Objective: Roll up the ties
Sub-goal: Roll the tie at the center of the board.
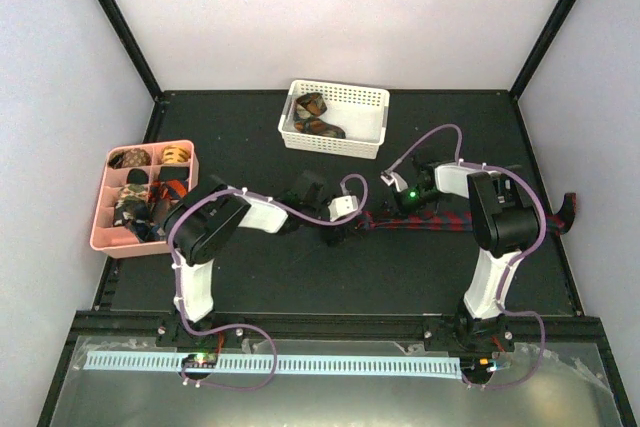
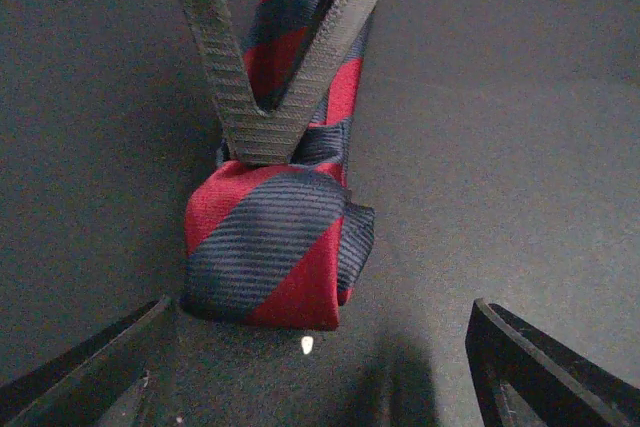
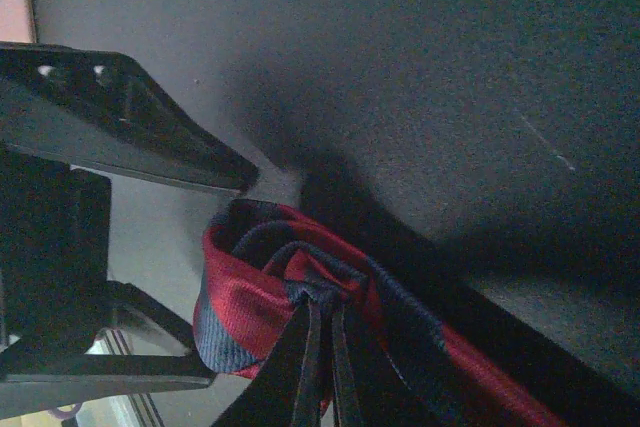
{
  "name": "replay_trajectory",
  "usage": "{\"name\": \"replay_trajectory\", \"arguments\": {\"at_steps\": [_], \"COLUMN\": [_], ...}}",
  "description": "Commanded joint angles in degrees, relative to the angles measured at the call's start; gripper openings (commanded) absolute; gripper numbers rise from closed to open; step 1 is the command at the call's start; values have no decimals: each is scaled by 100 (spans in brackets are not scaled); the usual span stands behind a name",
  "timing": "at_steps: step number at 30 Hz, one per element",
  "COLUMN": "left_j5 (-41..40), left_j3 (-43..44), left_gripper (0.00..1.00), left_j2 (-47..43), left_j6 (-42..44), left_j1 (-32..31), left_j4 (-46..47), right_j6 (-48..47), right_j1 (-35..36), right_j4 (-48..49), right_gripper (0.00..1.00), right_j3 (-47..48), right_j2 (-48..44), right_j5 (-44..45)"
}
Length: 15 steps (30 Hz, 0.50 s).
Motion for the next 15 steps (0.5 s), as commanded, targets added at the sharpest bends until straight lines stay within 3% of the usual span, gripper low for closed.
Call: {"name": "replay_trajectory", "arguments": {"at_steps": [1,8,15], "left_j5": [-110,-320,-539], "left_j3": [-207,199,645], "left_gripper": [82,89,75], "left_j2": [-315,158,479], "left_j6": [-202,-13,-48], "left_j1": [25,-156,-227], "left_j4": [743,587,453], "right_j6": [-55,-23,-13], "right_j1": [-62,-82,-91], "right_j4": [131,188,182], "right_gripper": [2,2,2], "right_j3": [-133,-165,-165], "right_j2": [-131,-172,-189], "right_j5": [54,-49,-86]}}
